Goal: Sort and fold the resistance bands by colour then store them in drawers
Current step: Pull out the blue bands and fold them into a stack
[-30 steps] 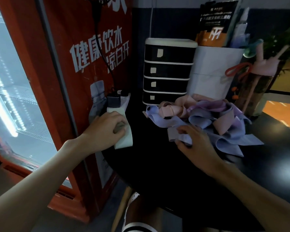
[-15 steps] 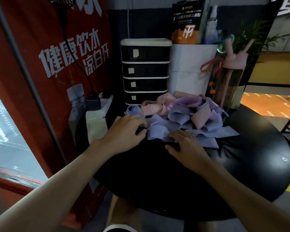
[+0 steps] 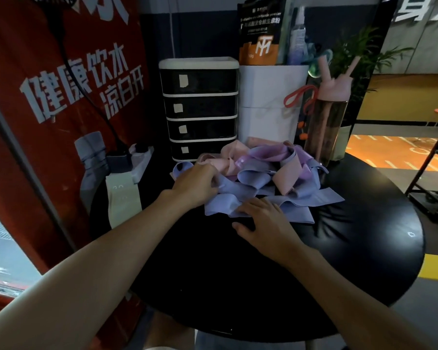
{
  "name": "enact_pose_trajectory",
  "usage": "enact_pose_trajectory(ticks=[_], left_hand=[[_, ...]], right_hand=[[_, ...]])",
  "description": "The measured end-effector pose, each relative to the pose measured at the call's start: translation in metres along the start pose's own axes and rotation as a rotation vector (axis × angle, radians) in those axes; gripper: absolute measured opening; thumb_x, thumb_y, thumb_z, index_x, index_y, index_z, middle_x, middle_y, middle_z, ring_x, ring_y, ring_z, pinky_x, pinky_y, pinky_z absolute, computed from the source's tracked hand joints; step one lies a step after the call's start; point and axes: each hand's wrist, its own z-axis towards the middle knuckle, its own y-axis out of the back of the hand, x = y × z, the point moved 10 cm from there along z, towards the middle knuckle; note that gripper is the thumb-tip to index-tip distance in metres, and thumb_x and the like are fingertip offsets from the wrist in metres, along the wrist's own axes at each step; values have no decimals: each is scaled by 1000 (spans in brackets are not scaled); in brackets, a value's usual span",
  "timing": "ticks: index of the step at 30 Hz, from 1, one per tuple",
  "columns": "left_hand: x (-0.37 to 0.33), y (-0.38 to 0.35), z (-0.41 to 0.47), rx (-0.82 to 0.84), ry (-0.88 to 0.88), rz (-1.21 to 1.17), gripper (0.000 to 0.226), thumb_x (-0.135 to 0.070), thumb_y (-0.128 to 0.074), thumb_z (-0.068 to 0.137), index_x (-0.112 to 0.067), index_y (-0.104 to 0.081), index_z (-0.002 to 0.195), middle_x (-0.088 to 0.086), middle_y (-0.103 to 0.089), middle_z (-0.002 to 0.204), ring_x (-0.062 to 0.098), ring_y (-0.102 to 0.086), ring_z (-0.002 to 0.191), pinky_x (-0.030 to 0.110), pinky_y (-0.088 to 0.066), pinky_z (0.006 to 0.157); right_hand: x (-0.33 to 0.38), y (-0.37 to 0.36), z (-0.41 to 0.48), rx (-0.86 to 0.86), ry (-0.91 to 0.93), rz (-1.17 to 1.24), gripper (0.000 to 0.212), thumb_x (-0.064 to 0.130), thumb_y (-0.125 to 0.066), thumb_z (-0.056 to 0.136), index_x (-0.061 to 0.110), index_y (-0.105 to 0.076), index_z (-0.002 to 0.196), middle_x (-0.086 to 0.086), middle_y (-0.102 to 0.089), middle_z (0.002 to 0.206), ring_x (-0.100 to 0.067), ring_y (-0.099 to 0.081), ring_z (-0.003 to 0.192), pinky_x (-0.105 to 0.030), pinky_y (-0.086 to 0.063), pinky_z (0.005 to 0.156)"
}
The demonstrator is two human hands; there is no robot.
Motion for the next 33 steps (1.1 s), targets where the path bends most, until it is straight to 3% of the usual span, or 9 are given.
enact_pose_trajectory(ticks=[8, 11, 15, 19, 24, 26, 28, 30, 33], left_hand=[[-8, 55, -8, -289, -66, -99, 9, -24, -65, 90, -20, -73, 93, -5, -69, 84, 18, -64, 79, 38, -53, 70], [-19, 91, -17, -391, -139, -134, 7, -20, -65, 91, -17, -71, 91, -7, -67, 83, 16, -63, 80, 38, -52, 70], [-39, 134, -34, -444, -258, -202, 8, -12, -65, 91, -12, -71, 96, -4, -68, 86, 11, -61, 78, 32, -51, 72], [-55, 158, -49, -475, -324, -229, 9, -8, -66, 92, -11, -71, 98, -8, -66, 85, 7, -59, 80, 12, -44, 67], [-67, 178, -60, -537, -366, -329, 9, -8, -65, 93, -13, -71, 98, -19, -63, 86, 3, -59, 81, 10, -44, 70], [-74, 187, -65, -559, -397, -356, 10, -8, -66, 93, -15, -70, 98, -20, -63, 86, 2, -60, 80, 12, -46, 70], [-82, 196, -70, -573, -424, -388, 11, -8, -66, 93, -17, -70, 98, -13, -66, 88, 8, -61, 80, 17, -49, 69], [-87, 202, -74, -589, -439, -425, 12, -8, -66, 93, -18, -69, 99, -3, -68, 89, 15, -62, 80, 21, -52, 68], [-83, 203, -74, -591, -386, -538, 24, -11, -68, 93, -19, -63, 115, -4, -66, 100, 18, -63, 83, 20, -52, 68]], right_hand=[[-1, 1, -2, -2, -11, 13, 58, 60, -36, 79, 23, -65, 113, 7, -60, 110, -16, -50, 105, -28, -33, 86], [-1, 3, -2, -5, -33, 50, 47, 55, -46, 83, 22, -66, 110, 9, -62, 108, -14, -51, 104, -29, -36, 88], [-9, 25, 1, -148, -119, 201, 26, 31, -62, 87, 14, -70, 105, 1, -68, 105, -19, -60, 100, -36, -46, 87], [-2, 59, 18, -227, -233, 496, 21, 21, -65, 92, 13, -67, 112, 4, -68, 104, -12, -62, 96, -24, -46, 80], [38, 95, 36, -240, -157, 757, 34, 20, -66, 92, 11, -58, 125, 0, -67, 114, -13, -63, 105, -14, -48, 82], [50, 101, 40, -230, -146, 836, 38, 16, -67, 91, 8, -56, 127, -3, -69, 114, -16, -66, 102, -18, -53, 82], [62, 111, 44, -248, -99, 867, 23, 14, -67, 91, 9, -64, 114, -3, -73, 99, -12, -69, 86, -23, -56, 73], [71, 126, 43, -294, -75, 841, 3, 13, -66, 92, 13, -66, 89, -3, -66, 75, -10, -61, 64, -17, -48, 57], [75, 146, 38, -383, -83, 861, 19, 13, -64, 94, -1, -62, 81, -24, -57, 68, -19, -50, 62, -23, -43, 52]])
